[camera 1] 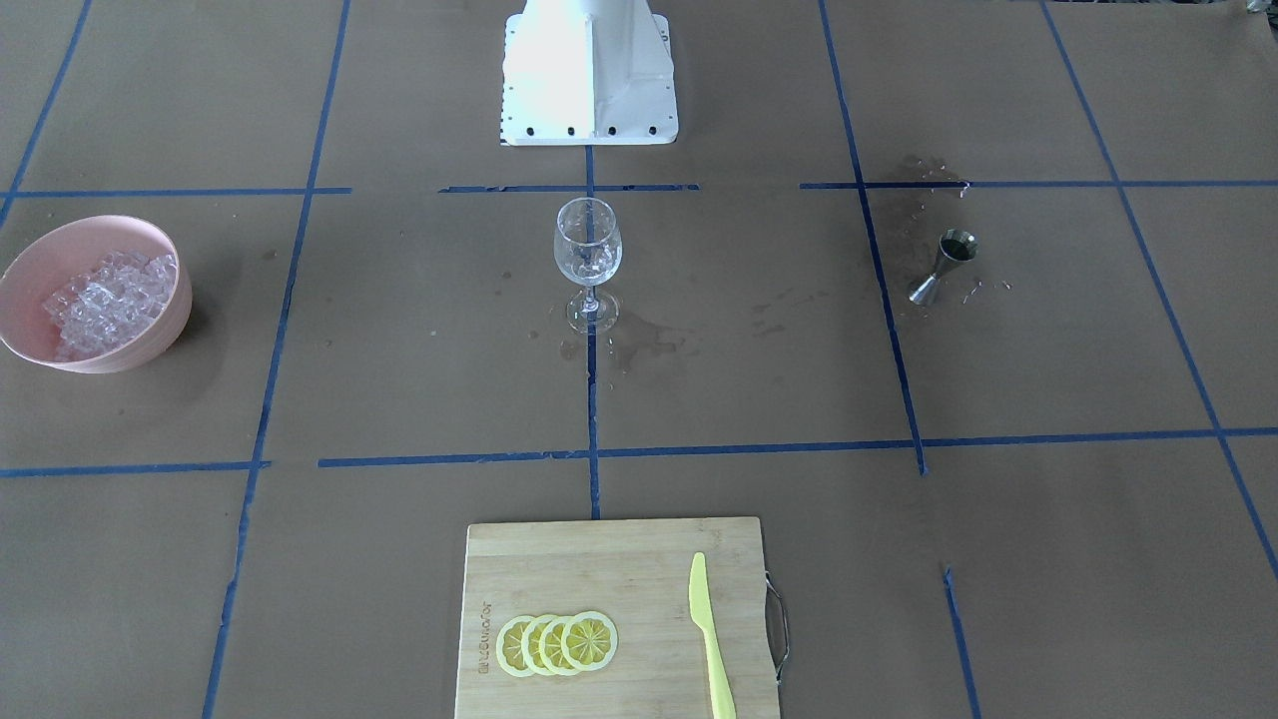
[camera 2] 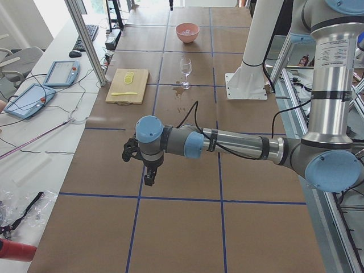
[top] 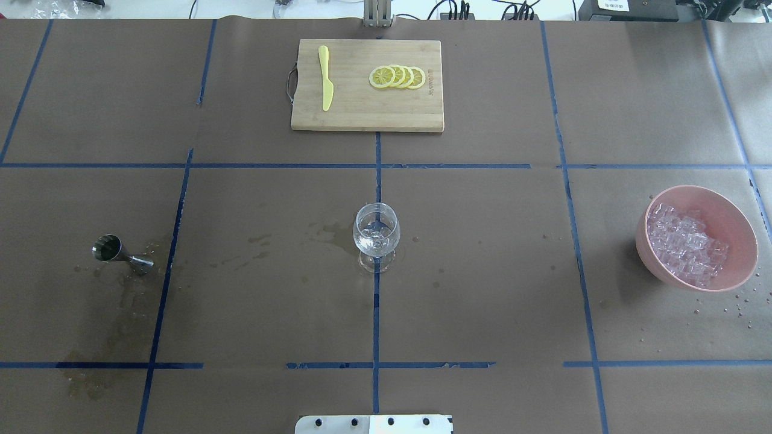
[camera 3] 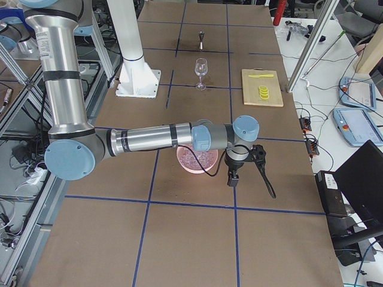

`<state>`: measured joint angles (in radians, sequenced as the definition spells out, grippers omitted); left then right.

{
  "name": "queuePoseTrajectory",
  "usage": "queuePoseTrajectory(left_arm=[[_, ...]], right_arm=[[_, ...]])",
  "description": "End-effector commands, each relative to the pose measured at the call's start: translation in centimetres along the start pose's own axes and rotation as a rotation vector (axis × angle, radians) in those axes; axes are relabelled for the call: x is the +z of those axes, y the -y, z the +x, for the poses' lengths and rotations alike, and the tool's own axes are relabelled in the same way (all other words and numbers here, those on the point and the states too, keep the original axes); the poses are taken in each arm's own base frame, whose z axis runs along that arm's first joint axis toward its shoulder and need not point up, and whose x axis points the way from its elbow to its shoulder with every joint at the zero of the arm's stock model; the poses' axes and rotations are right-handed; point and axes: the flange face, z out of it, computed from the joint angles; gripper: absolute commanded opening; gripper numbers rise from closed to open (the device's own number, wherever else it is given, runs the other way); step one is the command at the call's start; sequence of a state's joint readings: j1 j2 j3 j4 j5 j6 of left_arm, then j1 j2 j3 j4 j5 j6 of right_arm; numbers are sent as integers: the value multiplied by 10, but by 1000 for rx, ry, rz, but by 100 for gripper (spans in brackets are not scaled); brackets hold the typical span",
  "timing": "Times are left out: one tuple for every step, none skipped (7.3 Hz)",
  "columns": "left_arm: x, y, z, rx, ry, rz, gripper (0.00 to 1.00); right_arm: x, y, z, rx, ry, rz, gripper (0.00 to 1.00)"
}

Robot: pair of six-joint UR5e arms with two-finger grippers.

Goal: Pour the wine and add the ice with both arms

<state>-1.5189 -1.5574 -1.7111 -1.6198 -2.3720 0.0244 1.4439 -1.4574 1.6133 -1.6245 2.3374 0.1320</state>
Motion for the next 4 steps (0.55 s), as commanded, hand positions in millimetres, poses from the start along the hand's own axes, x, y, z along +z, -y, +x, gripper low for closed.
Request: queuePoseTrajectory(left_arm=[[-13, 2, 11, 39, 7, 37, 100], [-10, 2, 10, 40, 3, 34, 100], [-12, 2, 10, 43, 11, 39, 100], [-13, 2, 11, 40, 10, 41, 100]], right_arm=[[-4, 1, 0, 0, -1, 8, 100], [-2, -1, 2, 3, 1, 5, 100], [-4, 0, 1, -1, 1, 9, 100], [-3, -1, 1, 0, 2, 7, 100]])
